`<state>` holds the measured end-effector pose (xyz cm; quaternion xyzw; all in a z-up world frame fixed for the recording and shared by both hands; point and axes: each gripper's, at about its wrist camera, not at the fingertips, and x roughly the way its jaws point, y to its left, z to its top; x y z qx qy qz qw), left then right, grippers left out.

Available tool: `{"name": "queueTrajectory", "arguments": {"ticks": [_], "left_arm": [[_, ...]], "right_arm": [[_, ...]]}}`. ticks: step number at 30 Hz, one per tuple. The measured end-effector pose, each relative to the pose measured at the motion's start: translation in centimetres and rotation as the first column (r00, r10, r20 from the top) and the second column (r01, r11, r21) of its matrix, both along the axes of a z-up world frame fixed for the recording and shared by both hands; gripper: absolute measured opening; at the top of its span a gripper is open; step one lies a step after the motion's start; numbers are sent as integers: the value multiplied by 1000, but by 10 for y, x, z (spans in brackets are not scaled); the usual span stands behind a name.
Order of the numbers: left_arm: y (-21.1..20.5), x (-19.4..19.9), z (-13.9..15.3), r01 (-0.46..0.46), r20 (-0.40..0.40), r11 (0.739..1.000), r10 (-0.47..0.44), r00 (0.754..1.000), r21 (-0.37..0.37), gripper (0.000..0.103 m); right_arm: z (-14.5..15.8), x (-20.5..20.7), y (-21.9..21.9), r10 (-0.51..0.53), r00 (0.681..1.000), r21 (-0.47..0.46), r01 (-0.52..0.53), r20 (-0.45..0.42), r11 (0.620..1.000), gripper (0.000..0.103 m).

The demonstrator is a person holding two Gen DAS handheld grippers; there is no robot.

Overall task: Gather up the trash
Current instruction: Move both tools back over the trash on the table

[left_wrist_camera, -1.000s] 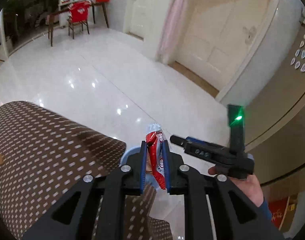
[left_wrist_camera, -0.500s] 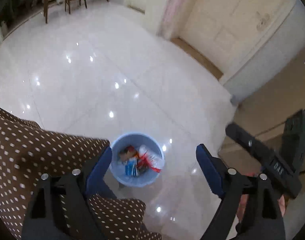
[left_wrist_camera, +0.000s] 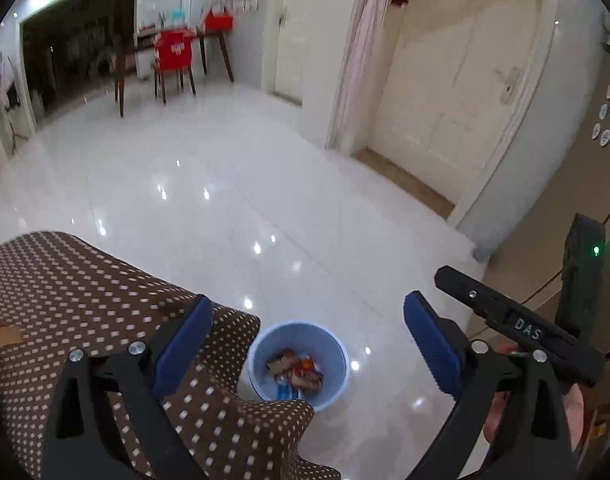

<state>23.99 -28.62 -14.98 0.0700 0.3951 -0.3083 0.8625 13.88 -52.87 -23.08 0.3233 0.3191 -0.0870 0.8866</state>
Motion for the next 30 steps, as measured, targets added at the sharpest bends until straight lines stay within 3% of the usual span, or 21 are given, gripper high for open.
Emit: {"name": "queueTrajectory", "arguments": {"ticks": [12, 18, 25, 30], "left_arm": [[44, -66, 33, -43, 224, 996, 60, 973, -78, 95], [78, -85, 46, -76, 252, 990, 104, 962, -120, 96], [132, -94, 53, -160, 235, 970, 201, 951, -184, 96], [170, -98, 55, -248, 244, 950, 290, 925, -191, 96]], "right_arm": [[67, -13, 74, 93, 991, -147, -77, 98, 986, 97], [88, -13, 125, 208, 968, -267, -166, 138, 949, 97], [105, -6, 163, 271, 954, -305, -223, 127, 926, 97], [115, -2, 189, 324, 937, -313, -271, 131, 910, 97]]}}
